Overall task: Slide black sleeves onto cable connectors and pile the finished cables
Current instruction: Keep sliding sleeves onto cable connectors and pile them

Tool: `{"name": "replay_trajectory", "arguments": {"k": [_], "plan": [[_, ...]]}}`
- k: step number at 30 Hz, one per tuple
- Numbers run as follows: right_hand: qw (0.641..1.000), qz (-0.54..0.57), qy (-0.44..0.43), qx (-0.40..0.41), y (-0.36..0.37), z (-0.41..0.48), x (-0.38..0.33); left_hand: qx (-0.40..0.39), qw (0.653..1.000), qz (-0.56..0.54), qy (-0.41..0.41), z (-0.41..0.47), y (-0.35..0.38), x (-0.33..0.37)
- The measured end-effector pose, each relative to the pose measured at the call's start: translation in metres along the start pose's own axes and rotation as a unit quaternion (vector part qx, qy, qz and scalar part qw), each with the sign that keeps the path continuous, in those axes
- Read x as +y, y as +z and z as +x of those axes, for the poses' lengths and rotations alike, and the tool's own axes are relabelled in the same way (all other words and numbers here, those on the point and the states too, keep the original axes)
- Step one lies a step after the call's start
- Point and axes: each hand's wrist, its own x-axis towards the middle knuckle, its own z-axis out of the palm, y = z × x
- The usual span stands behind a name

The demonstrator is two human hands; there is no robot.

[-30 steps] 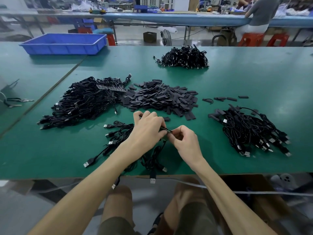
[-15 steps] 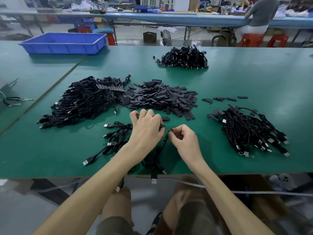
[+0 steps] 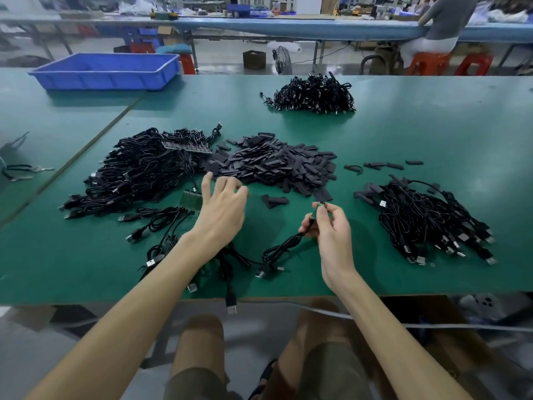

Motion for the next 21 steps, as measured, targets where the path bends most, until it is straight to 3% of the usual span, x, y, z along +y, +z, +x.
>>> {"name": "replay_trajectory", "arguments": {"k": [4,8,15,19,21], "plan": [[0.999,-0.031,-0.007,-0.006,0.0,0.0,0.003,-0.018,0.995,-0.084,0.044,0.022,0.002,0.023],[0.996,-0.084,-0.015,-0.037,0.0,-0.001,0.002,-0.043,0.994,-0.087,0.046,0.04,0.012,0.044],[0.991,-0.107,-0.044,-0.061,0.002,-0.002,0.004,-0.003,0.993,-0.113,0.018,0.044,0.017,0.047],[0.991,-0.101,-0.05,-0.069,0.003,-0.001,0.006,0.049,0.978,-0.202,0.012,0.04,0.006,0.041],[0.991,-0.097,-0.054,-0.074,0.004,-0.001,0.006,0.049,0.946,-0.322,0.006,0.035,0.0,0.039]]}}
